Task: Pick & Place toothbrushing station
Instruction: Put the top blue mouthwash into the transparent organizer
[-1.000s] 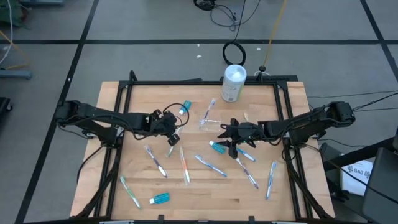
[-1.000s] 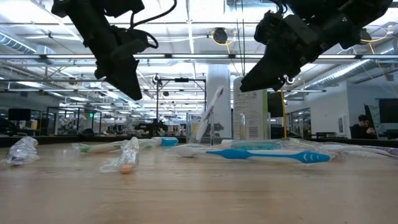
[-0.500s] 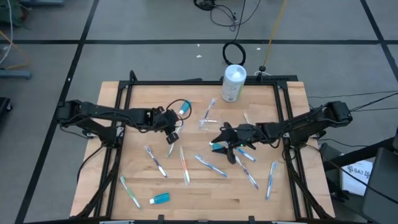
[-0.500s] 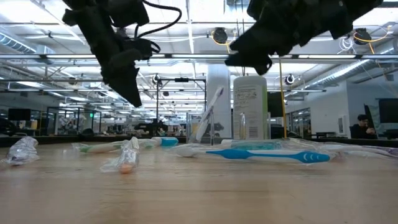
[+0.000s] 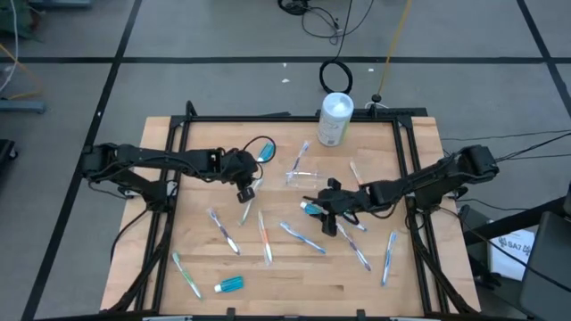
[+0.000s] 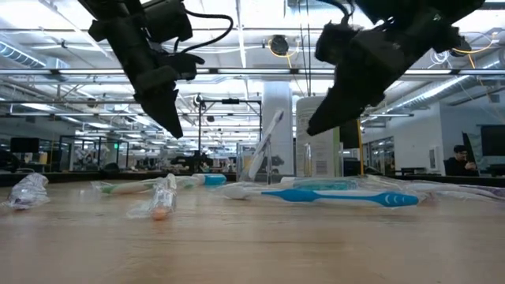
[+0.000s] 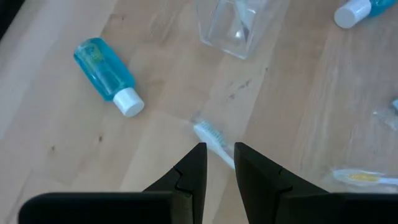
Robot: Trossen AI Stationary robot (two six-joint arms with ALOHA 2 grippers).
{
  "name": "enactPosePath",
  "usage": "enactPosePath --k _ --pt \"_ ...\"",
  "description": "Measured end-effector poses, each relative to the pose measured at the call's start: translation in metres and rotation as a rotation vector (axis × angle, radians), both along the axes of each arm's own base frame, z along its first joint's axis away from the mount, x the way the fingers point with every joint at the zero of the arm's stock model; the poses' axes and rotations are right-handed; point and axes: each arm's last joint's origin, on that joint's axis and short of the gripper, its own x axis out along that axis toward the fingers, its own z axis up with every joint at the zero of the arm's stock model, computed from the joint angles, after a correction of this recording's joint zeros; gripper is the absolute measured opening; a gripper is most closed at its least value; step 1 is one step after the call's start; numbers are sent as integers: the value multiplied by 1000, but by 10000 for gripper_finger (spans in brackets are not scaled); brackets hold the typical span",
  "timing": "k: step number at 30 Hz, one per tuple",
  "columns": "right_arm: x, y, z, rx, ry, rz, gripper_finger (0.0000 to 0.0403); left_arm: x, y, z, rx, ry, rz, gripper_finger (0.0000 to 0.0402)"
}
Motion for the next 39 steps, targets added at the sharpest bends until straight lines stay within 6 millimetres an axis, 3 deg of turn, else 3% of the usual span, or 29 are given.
enactPosePath --k 4,13,22,26,33,39 --pt "7 -10 -13 -8 18 -33 197 2 1 2 9 -30 3 88" --pt "9 -15 -16 -5 21 -49 196 9 9 6 71 -112 52 94" --pt "10 -14 -15 14 16 -31 196 23 41 -20 115 -105 230 199" --pt "10 -14 -15 14 10 -28 196 29 53 -37 131 -95 313 223" --pt "10 -14 -15 14 9 -28 196 34 63 -69 79 -32 393 212" --pt "10 -14 -15 14 7 -28 196 38 65 -77 83 -35 403 187"
